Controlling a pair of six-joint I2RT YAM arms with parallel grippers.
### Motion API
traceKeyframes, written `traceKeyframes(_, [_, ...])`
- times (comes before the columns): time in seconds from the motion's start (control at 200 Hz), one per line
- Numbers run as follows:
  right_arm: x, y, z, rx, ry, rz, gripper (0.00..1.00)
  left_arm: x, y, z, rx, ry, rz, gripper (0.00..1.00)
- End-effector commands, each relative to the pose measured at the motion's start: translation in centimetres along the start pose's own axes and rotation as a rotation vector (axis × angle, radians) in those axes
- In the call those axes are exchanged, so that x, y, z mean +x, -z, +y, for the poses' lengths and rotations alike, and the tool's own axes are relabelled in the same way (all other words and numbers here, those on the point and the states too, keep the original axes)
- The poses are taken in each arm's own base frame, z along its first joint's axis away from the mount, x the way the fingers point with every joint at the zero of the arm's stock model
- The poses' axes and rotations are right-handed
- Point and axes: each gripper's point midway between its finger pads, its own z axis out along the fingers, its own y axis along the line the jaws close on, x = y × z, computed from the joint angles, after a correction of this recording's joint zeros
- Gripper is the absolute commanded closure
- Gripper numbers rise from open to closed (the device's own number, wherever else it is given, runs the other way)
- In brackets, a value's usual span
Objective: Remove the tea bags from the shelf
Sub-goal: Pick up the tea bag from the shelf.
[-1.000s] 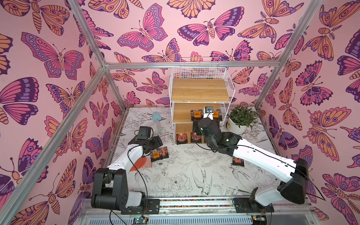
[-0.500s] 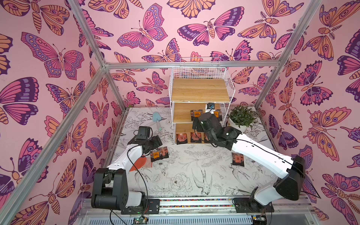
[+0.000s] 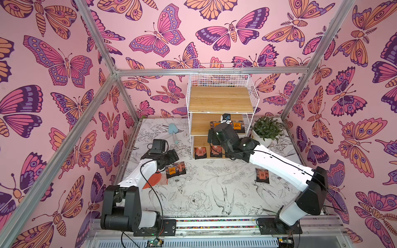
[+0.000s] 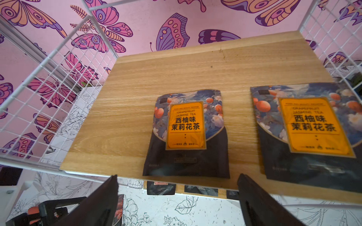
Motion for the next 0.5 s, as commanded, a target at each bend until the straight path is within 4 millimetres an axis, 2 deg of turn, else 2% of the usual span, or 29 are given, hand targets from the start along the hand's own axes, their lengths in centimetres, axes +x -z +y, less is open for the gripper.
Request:
traceKeyframes(0.0, [-0.6, -0.3, 0.4, -0.006, 0.002, -0.013, 0.03, -0.6, 0.3, 0.2, -0.003, -0.007, -0.026, 0.16])
traceKeyframes(0.496, [-0.2, -1.6, 0.4, 0.034, 0.090, -0.060, 0.03, -0.7, 0.3, 0.2, -0.001, -0.005, -0.028, 0.18])
